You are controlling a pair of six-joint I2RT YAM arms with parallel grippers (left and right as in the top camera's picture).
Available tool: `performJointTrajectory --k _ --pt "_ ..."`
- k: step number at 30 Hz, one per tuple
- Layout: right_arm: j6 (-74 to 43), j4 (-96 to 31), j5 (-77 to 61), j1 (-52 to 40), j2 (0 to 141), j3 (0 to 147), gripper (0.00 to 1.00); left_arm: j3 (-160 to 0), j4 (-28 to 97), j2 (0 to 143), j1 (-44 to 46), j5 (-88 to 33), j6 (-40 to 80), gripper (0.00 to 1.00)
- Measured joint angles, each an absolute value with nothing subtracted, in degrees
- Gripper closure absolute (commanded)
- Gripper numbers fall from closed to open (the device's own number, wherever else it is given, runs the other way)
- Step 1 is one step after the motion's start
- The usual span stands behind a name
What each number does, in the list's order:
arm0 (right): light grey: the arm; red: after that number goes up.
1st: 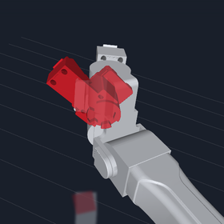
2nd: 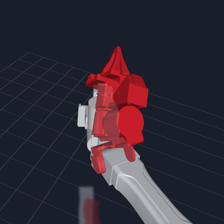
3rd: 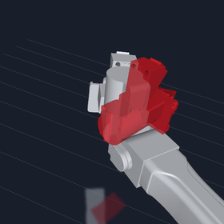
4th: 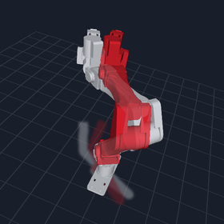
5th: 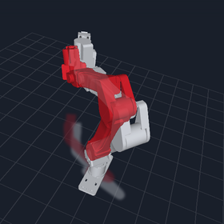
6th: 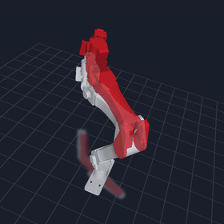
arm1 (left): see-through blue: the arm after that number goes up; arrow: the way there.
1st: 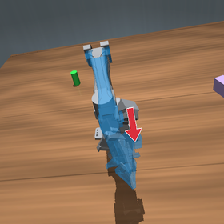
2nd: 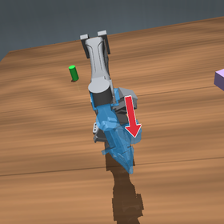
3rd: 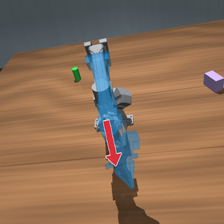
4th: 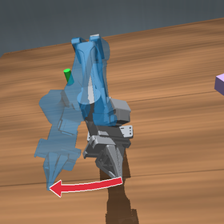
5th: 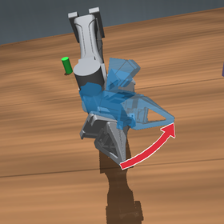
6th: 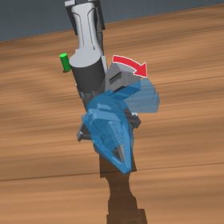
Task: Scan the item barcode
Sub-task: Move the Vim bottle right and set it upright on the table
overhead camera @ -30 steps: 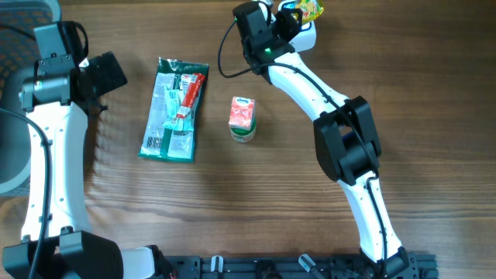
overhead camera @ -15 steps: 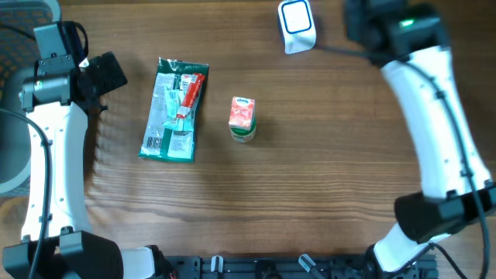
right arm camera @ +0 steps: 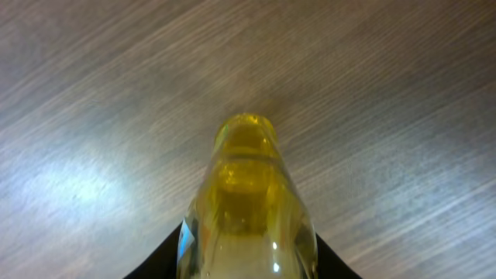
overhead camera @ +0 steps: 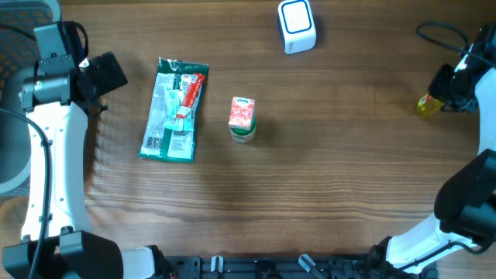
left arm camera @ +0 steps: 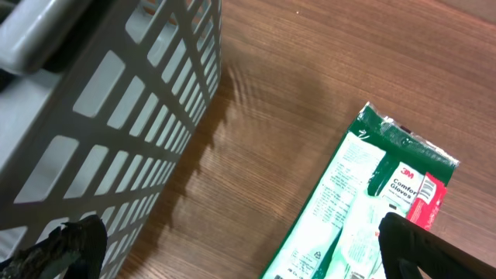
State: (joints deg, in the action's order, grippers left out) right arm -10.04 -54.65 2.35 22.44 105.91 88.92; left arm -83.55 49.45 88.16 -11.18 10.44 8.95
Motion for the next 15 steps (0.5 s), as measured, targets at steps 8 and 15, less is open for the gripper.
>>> performJointTrajectory --k 8,15 --pt "-11.5 -52.2 2.3 22.9 105.9 85.9 0.3 -83.5 49.5 88.2 -11.2 10.5 8.9 0.0" --pt "-11.9 -51.0 2.1 22.9 105.9 84.6 0.04 -83.5 49.5 88.2 -11.2 10.5 9.0 0.0"
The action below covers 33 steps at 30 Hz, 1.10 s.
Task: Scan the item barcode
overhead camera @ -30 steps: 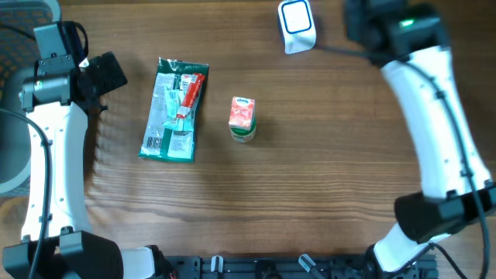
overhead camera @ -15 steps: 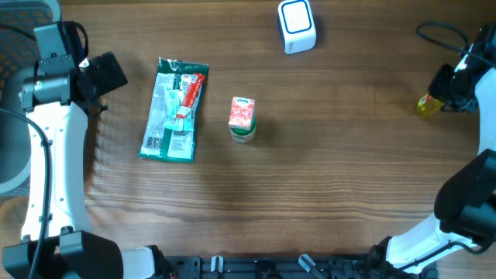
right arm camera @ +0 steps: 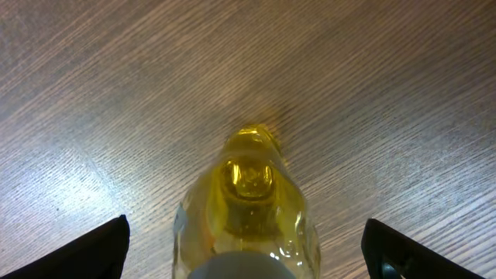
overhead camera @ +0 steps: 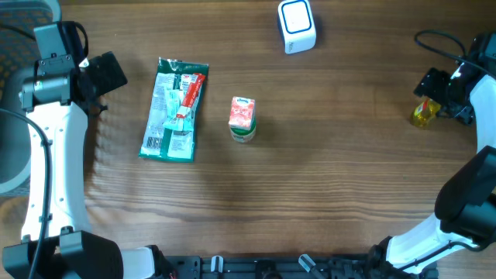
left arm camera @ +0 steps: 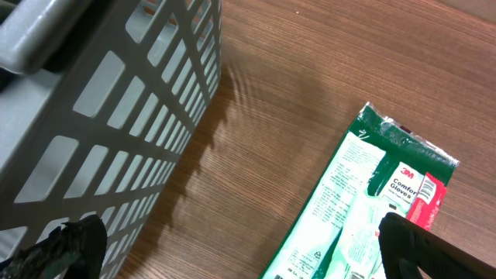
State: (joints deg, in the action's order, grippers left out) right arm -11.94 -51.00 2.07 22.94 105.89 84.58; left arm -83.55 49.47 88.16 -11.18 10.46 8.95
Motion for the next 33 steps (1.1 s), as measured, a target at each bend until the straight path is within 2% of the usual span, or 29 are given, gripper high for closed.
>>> performJointTrajectory --k 3,7,9,11,17,22,25,26,30,31,33 --pt "-11.9 -56.9 -0.6 22.9 105.4 91.1 0.17 -83.5 49.5 88.2 -11.2 10.5 9.0 0.0" --pt "-12.2 -61.2 -9.8 19.1 98.2 96.1 0.17 -83.5 49.5 88.2 -11.2 10.5 9.0 0.0" --pt "-12.2 -64.2 -11.9 10.7 95.4 96.5 0.17 -83.5 49.5 88.2 -11.2 10.5 9.0 0.0" --pt "-12.2 -64.2 -13.8 -2.0 95.7 96.4 0.17 -83.5 49.5 88.2 -11.2 10.5 8.9 0.0" --pt "-15.2 -54.9 -14.6 -24.6 99.0 92.3 0.17 -83.5 49.5 88.2 -11.2 10.4 9.0 0.0" --pt "-18.6 -50.7 -14.6 -33.9 107.4 90.3 0.18 -83.5 49.5 88.2 -11.2 10.4 9.0 0.0" --pt "-19.5 -50.2 -14.6 -35.3 111.4 90.2 0.41 -83.5 49.5 88.2 -11.2 10.4 9.0 0.0" --pt "-19.6 -50.2 -14.6 -35.3 112.3 90.2 0.6 -83.5 49.5 88.2 -11.2 10.4 8.9 0.0" --pt "-19.9 -50.1 -14.6 -35.3 112.6 90.2 0.89 -83.5 49.5 88.2 -11.2 10.4 9.0 0.0" --pt "-19.9 -50.0 -14.6 -35.3 112.6 90.2 0.94 -83.5 49.5 88.2 -11.2 10.4 9.0 0.0" --pt "-19.7 -50.0 -14.8 -35.2 112.5 90.3 0.96 -83.5 49.5 88.2 -11.2 10.4 9.0 0.0"
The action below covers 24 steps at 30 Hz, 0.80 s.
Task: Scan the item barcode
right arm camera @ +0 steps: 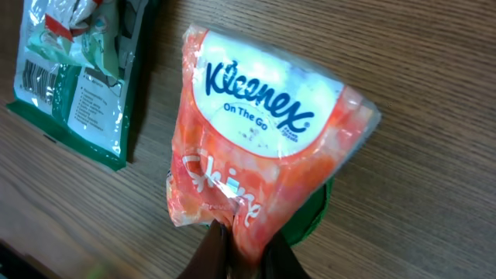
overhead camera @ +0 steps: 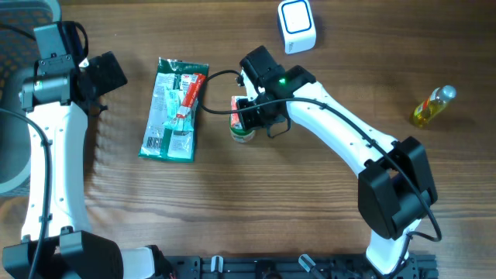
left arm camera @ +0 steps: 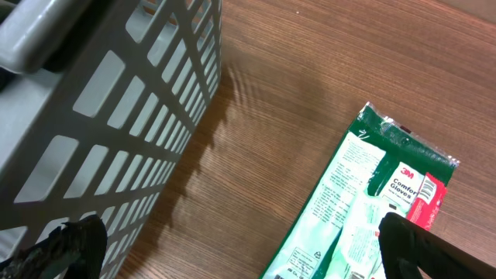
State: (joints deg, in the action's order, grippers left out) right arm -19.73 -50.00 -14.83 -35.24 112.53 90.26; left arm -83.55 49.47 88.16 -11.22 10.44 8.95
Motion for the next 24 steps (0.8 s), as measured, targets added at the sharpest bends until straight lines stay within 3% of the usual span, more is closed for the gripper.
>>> performJointTrajectory --k 13,19,23,24 --pt "-14.9 -61.5 -13.4 -24.3 110.4 90.5 0.94 -83.5 49.5 88.2 -11.2 10.4 9.0 0.0" --pt "-14.6 -57.1 -11.9 -24.4 110.3 85.7 0.87 -83.5 49.5 88.2 -11.2 10.4 8.9 0.0" --pt "-14.2 -52.1 -7.6 -24.5 110.3 80.1 0.58 -83.5 49.5 88.2 -11.2 10.4 8.9 0.0" --pt "-14.0 -51.7 -7.0 -24.5 110.3 79.5 0.55 -83.5 49.5 88.2 -11.2 10.4 8.9 0.0"
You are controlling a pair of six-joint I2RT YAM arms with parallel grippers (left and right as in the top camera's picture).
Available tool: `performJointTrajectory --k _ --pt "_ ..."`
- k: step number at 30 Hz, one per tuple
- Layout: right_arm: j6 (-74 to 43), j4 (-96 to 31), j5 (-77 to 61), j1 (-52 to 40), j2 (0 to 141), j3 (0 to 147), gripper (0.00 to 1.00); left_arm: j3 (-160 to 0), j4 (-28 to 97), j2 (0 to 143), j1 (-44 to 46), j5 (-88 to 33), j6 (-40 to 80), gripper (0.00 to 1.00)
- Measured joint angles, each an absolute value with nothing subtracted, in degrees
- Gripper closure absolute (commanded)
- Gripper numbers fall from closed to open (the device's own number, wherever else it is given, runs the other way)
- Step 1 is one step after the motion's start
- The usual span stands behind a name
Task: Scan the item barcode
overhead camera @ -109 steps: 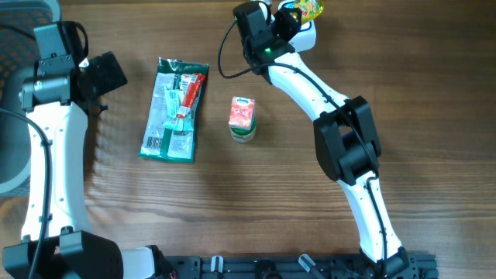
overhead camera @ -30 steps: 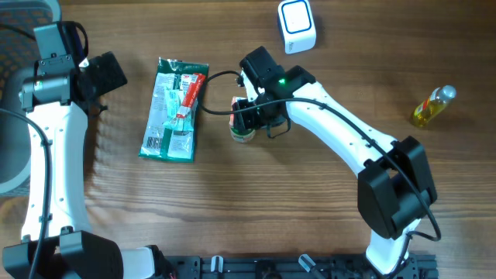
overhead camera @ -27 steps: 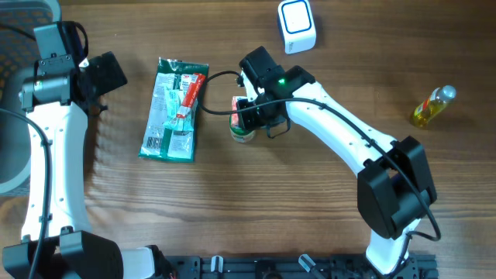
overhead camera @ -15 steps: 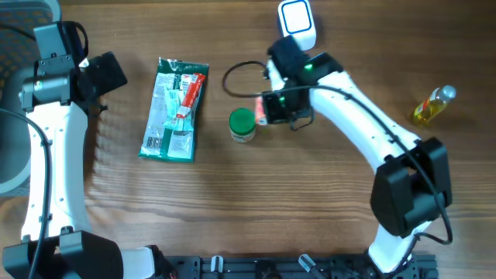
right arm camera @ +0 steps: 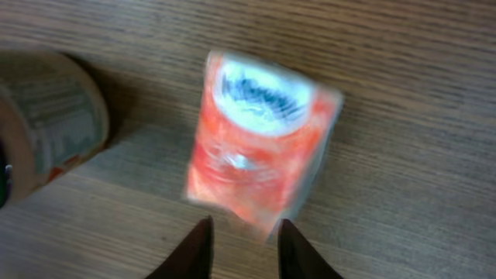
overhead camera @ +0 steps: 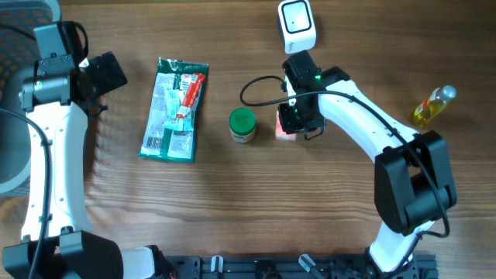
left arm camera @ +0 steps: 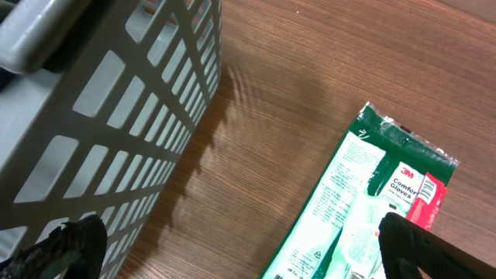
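Observation:
An orange Kleenex tissue pack (right arm camera: 260, 151), blurred in the right wrist view, lies on the wood (overhead camera: 284, 129) just right of a green-lidded jar (overhead camera: 242, 124). My right gripper (right arm camera: 246, 249) hovers over the pack's near edge, its fingers (right arm camera: 198, 246) apart with bare wood between them. The white and blue scanner (overhead camera: 297, 25) stands at the back edge, behind the gripper. My left gripper (left arm camera: 248, 252) is open at the far left, holding nothing, beside the green glove pack (left arm camera: 372, 209).
A grey slatted basket (left arm camera: 85, 101) fills the left of the left wrist view. A yellow bottle (overhead camera: 432, 105) stands at the far right. The glove pack (overhead camera: 175, 108) lies left of the jar (right arm camera: 46, 116).
The tissue pack was on top of the green-lidded jar with my right gripper shut on it. Now it lies on the table right of the jar and the fingers stand apart. The left arm is unmoved.
My right gripper was shut on the yellow bottle at the far right. Then it was open with the bottle standing. Then it was at the table's middle, shut on the tissue pack atop the jar. Now the pack is off the jar, nearer the scanner.

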State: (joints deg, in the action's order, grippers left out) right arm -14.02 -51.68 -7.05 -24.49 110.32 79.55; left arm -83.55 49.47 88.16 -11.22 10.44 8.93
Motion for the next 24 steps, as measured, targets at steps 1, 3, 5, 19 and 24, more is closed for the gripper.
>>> performJointTrajectory --k 1,3,5,19,24 --pt "-13.8 -50.9 -6.3 -24.5 110.3 79.2 0.54 -83.5 49.5 88.2 -11.2 10.4 8.9 0.0" --pt "-13.8 -50.4 -4.6 -24.5 110.3 78.9 0.59 -83.5 49.5 88.2 -11.2 10.4 8.9 0.0" --pt "-14.9 -50.0 -4.0 -24.5 110.3 78.9 0.67 -83.5 49.5 88.2 -11.2 10.4 8.9 0.0" --pt "-23.1 -44.0 6.2 -32.2 111.0 78.9 0.67 -83.5 49.5 88.2 -11.2 10.4 9.0 0.0" --pt "-23.2 -43.3 7.2 -32.2 115.9 78.9 0.73 -83.5 49.5 88.2 -11.2 10.4 8.9 0.0"
